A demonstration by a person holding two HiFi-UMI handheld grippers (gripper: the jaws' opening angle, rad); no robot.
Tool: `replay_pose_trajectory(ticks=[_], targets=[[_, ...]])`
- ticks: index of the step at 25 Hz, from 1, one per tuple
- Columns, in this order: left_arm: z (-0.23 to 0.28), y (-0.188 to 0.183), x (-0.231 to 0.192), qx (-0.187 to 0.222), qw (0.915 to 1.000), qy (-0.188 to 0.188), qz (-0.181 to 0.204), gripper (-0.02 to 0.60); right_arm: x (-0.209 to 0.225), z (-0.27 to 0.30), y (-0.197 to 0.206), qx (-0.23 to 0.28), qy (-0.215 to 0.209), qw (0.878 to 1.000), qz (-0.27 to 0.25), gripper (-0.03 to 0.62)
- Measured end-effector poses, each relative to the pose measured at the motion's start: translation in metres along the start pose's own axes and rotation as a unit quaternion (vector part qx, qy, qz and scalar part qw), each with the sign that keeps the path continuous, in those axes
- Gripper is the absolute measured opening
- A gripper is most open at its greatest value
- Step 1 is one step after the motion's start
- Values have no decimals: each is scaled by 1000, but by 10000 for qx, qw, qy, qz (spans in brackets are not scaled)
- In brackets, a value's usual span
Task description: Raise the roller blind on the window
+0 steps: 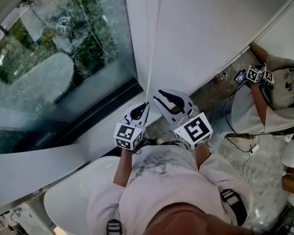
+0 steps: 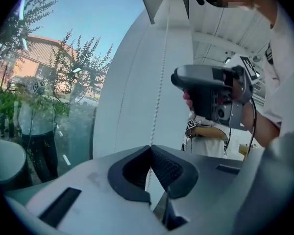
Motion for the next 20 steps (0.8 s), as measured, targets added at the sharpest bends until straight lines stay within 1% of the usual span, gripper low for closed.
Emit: replay_pose_trajectory(ticks=[7,15,18,20], targets=[[-2,1,0,7,10000,0,12,8,1,8,-54,710,-135,9974,-42,141],[0,1,-2,29,10000,63,52,8,4,20,-92,1100,-84,9937,-187,139],[-1,0,-1,58,9999,83,66,8,3,21,-101,1142,-48,9934,-124,81],[1,1,0,79,9999,87,66,8,4,20,-101,1105,-13,9939,32,66]])
Point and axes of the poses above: the fingertips, and each gripper's own axes: z forward along the fingers, x to its right, y out of its underside, the point moved 10 cm from there along -z, backward along the fingers, and after that the axes turned 8 degrees about y, right-handed, at the moved point
